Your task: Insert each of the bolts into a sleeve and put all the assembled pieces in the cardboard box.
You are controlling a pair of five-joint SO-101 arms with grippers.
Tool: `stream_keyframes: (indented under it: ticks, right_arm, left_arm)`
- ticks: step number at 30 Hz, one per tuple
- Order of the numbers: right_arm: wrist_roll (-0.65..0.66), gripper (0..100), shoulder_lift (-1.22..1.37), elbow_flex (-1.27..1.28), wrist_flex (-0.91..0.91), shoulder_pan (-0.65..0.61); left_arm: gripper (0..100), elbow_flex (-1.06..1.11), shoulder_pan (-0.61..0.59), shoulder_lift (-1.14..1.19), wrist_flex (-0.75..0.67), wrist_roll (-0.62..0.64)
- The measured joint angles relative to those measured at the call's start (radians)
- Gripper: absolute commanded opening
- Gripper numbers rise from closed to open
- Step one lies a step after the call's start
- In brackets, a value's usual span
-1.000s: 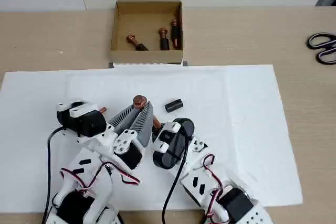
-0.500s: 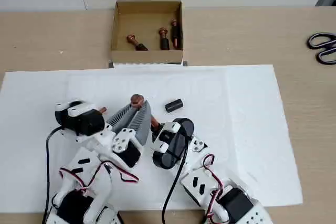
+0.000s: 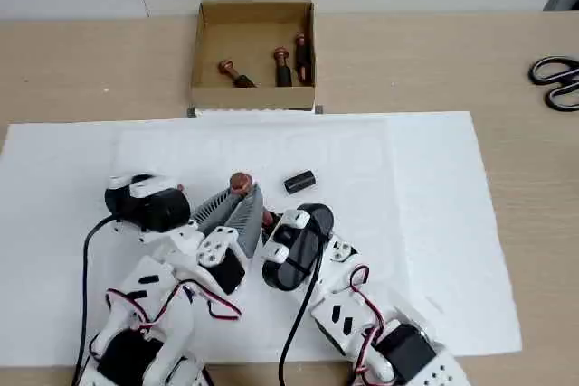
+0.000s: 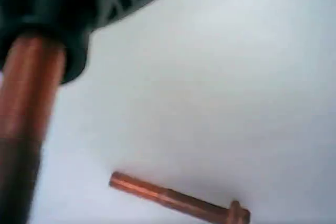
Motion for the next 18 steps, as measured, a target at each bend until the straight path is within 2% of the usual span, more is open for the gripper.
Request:
stream_keyframes:
  ticks: [5,13,18]
  right_arm:
    - [0.0,0.2,0.0,0.0,0.0,0.002]
    - [0.0,0.2,0.0,-0.018,0.0,-0.005]
    - [0.002,0.2,0.0,-0.018,0.0,-0.005]
  left_arm:
    - [1,-0.002,0.011,0.0,0.008,-0.002]
    - [1,-0.002,0.072,0.003,0.147,-0.003]
    - [1,-0.002,0.081,-0.005,0.173,-0.012]
